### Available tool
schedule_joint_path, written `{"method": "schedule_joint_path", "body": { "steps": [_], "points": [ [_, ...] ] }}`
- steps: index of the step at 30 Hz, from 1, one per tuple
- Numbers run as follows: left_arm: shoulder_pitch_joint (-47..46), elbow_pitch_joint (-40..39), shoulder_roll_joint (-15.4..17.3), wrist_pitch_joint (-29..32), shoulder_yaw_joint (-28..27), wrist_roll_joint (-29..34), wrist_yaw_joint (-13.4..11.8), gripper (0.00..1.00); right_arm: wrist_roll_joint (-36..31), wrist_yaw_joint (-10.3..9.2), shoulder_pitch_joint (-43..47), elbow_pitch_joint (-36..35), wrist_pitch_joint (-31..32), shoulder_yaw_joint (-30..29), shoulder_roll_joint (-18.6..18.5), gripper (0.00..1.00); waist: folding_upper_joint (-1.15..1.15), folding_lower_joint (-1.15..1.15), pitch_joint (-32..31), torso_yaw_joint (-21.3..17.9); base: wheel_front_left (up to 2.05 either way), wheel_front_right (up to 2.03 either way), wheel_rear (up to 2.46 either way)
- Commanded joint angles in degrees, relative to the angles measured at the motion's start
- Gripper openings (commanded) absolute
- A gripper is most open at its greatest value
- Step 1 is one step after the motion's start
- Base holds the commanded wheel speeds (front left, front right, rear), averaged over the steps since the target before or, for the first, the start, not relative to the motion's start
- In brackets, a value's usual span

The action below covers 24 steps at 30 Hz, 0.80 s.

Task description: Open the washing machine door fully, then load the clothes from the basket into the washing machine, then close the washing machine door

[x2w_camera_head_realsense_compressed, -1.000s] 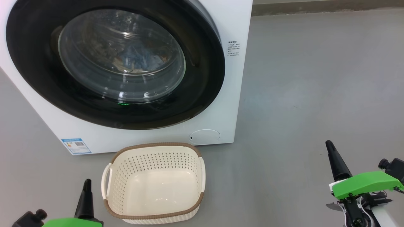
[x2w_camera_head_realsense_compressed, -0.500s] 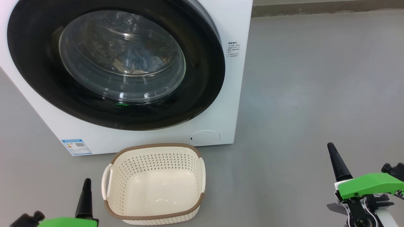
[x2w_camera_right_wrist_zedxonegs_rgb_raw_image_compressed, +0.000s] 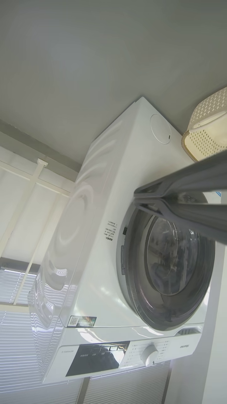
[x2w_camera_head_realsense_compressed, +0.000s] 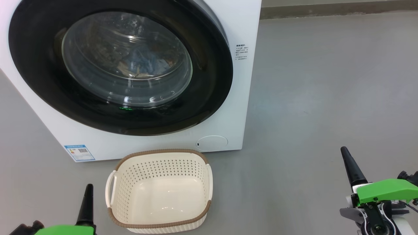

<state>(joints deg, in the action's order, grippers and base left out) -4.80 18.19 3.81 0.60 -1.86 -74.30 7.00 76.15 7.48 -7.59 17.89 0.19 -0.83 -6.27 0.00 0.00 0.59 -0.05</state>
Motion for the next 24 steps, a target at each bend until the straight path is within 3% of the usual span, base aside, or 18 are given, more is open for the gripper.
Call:
{"method": "schedule_joint_path", "body": {
  "steps": [1, 24],
  "points": [
    [-1.73, -1.97, 0.51, 0.47, -1.64, -1.45, 0.26, 0.00, 1.32, 0.01, -0.32, -1.84, 0.43, 0.08, -0.27, 0.00, 0.00, 0.00, -0.01, 0.00, 0.00, 0.00, 0.00],
    [-1.81, -3.37, -0.55, 4.51, -3.95, -13.49, 0.35, 0.00, 12.45, 0.01, 0.63, -3.06, 4.47, -3.83, 2.13, 0.00, 0.00, 0.00, -0.44, 0.04, 0.00, 0.00, 0.00]
  ]
}}
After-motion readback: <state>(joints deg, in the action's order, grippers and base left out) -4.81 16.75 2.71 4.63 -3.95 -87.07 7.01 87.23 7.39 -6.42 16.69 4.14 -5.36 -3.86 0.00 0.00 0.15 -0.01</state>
